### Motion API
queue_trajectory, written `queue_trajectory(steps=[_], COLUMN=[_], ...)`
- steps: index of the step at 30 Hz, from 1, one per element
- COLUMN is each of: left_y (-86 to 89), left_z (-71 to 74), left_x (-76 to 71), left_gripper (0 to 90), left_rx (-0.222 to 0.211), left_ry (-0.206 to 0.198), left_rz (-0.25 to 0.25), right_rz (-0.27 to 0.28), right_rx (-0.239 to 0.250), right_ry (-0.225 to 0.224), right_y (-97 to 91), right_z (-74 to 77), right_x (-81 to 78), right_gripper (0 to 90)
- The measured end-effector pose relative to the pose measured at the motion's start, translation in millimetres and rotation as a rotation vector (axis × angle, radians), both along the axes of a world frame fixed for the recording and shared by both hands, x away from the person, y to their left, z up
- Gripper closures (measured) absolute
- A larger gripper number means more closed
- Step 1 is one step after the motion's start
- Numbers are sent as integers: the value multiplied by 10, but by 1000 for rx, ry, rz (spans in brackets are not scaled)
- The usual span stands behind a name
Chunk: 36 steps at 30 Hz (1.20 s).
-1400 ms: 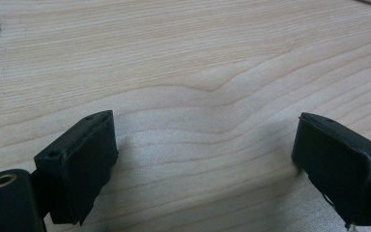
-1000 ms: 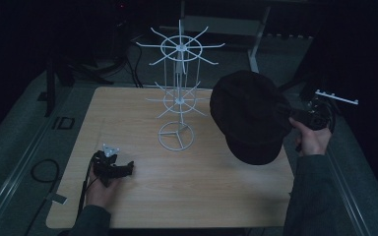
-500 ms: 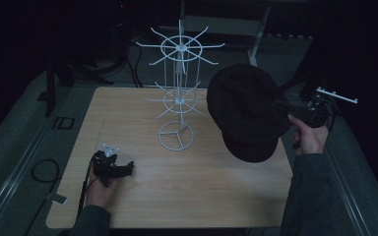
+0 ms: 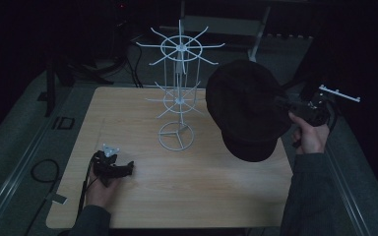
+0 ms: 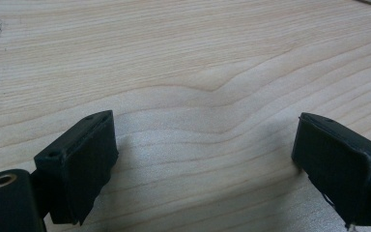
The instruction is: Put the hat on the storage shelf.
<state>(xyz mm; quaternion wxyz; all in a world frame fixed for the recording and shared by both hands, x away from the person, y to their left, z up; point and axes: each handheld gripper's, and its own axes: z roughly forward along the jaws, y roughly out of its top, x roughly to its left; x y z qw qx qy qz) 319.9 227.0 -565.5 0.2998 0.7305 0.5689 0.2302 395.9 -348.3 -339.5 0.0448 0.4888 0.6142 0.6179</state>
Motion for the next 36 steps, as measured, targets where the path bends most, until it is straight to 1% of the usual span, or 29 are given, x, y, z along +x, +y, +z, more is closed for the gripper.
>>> queue_trajectory(steps=[7, 13, 18, 36], left_y=[0, 0, 0, -2], left_z=[0, 0, 0, 0], left_x=[0, 0, 0, 1], left_gripper=[93, 93, 93, 93], left_rx=[0, 0, 0, 0], left_ry=[0, -1, 0, 0], left_rz=[0, 0, 0, -1], right_rz=[5, 18, 23, 38], right_rx=[21, 63, 87, 119], right_ry=[-8, -17, -29, -52], right_y=[-2, -21, -34, -26], right_z=[11, 18, 40, 96], right_x=[1, -2, -5, 0], right_gripper=[775, 775, 776, 775])
